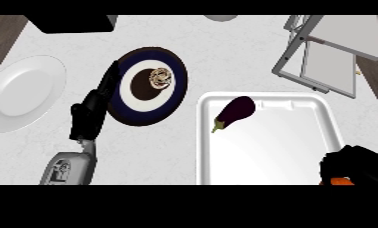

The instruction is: Pick the squash from the tray and place it in the tiered shelf

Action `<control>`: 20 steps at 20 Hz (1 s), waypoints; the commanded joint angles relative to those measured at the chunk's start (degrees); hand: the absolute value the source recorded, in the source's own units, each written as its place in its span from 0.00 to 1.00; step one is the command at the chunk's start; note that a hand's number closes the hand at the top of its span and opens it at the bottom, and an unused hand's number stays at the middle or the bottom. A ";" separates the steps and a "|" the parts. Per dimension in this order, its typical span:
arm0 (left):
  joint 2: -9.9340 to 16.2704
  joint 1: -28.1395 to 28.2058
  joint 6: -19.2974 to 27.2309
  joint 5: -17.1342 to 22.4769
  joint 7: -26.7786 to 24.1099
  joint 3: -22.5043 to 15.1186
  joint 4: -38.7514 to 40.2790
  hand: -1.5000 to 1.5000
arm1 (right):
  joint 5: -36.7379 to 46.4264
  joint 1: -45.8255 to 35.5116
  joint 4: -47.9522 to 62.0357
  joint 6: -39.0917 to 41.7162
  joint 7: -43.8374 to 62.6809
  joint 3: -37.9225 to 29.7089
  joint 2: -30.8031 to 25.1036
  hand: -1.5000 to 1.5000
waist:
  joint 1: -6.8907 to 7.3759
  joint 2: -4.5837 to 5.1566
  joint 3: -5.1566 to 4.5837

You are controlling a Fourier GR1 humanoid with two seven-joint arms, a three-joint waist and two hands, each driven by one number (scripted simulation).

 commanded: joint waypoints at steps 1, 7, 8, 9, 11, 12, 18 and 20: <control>0.27 1.21 -0.33 0.84 0.31 0.58 -1.13 0.50 | -11.20 3.04 3.23 3.16 -18.77 -6.87 -7.51 1.00 | -0.54 -0.09 0.06; 1.81 1.02 -0.90 0.67 0.29 1.23 -1.51 0.50 | -26.80 6.51 9.16 6.27 -32.01 -15.91 -16.38 1.00 | -1.28 -0.12 -0.07; 0.05 3.18 -0.13 -0.38 -1.01 -0.67 -1.50 0.50 | -29.79 5.96 11.50 7.30 -32.20 -16.58 -16.96 1.00 | 0.05 0.15 -0.08; 0.29 2.84 0.05 0.04 -1.27 0.12 -1.58 0.50 | -31.96 7.39 11.59 7.44 -33.71 -17.81 -18.49 1.00 | -0.69 -0.03 -0.11; 0.98 1.59 -0.66 0.31 -0.64 0.40 -1.44 0.50 | -37.19 6.27 14.24 9.43 -33.63 -20.55 -21.95 1.00 | 0.07 0.22 -0.13; 1.34 1.92 -1.16 0.97 -1.59 1.02 -0.92 0.50 | -39.82 6.30 15.39 9.66 -33.43 -21.83 -22.63 1.00 | 0.28 0.28 -0.19; 0.62 0.38 -1.37 0.74 -1.09 0.19 0.00 0.50 | -51.52 2.82 24.05 11.76 -31.81 -28.97 -30.30 1.00 | 1.56 0.51 -0.17; 1.15 0.71 -2.35 1.22 -0.90 0.02 -1.46 0.50 | -55.72 1.98 25.22 13.13 -28.98 -29.72 -31.58 1.00 | 2.10 0.39 -0.21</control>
